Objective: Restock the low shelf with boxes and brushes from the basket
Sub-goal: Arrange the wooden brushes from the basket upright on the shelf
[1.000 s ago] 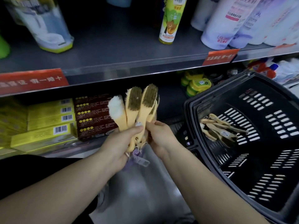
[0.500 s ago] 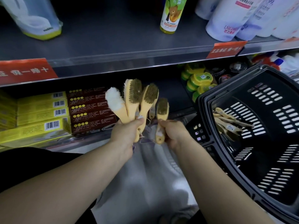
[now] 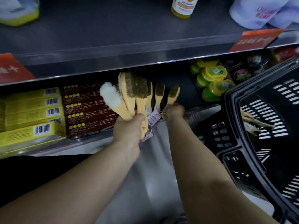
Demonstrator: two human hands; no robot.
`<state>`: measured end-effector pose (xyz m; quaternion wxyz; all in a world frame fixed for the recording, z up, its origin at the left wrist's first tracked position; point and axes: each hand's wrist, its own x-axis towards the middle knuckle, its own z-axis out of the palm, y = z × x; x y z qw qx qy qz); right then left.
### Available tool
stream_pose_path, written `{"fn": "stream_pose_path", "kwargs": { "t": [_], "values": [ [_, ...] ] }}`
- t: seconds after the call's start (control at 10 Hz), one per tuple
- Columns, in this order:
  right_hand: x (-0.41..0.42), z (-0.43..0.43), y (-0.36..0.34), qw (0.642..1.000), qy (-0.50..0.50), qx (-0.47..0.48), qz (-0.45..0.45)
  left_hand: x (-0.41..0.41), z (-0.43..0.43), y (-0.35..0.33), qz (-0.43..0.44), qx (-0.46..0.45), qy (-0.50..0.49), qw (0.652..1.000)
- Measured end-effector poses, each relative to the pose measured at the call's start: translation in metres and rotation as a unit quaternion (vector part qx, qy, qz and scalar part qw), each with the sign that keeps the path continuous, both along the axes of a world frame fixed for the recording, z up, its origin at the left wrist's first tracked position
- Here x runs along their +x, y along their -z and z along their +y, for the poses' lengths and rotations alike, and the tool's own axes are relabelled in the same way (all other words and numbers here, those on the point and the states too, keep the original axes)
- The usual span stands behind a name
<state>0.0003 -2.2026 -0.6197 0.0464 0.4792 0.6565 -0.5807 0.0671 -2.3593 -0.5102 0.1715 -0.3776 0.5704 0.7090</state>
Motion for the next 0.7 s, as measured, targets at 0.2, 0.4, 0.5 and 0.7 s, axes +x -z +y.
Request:
{"fn": "stream_pose_path", "kwargs": {
  "t": [0.2,0.4,0.5,0.7],
  "values": [
    [-0.013,0.017,0.017,0.995,-0.044,0.084,-0.014,-0.013,0.006,0.004,-0.002,0.008,0.01,1.0],
    [0.012,0.018,0.019,1.0,0.011,-0.018,-0.004,-0.019,0.014,0.007,0.015,-0.002,0.025,1.0],
    [0.032,0.015,0.017,0.996,0.015,-0.066,0.055,-0.02,0.018,0.009,0.019,-0.007,0.031,0.999],
    [0.03,0.012,0.018,0.983,-0.12,0.136,0.023,-0.02,0.02,0.012,0.016,-0.019,0.033,0.999]
  ]
}}
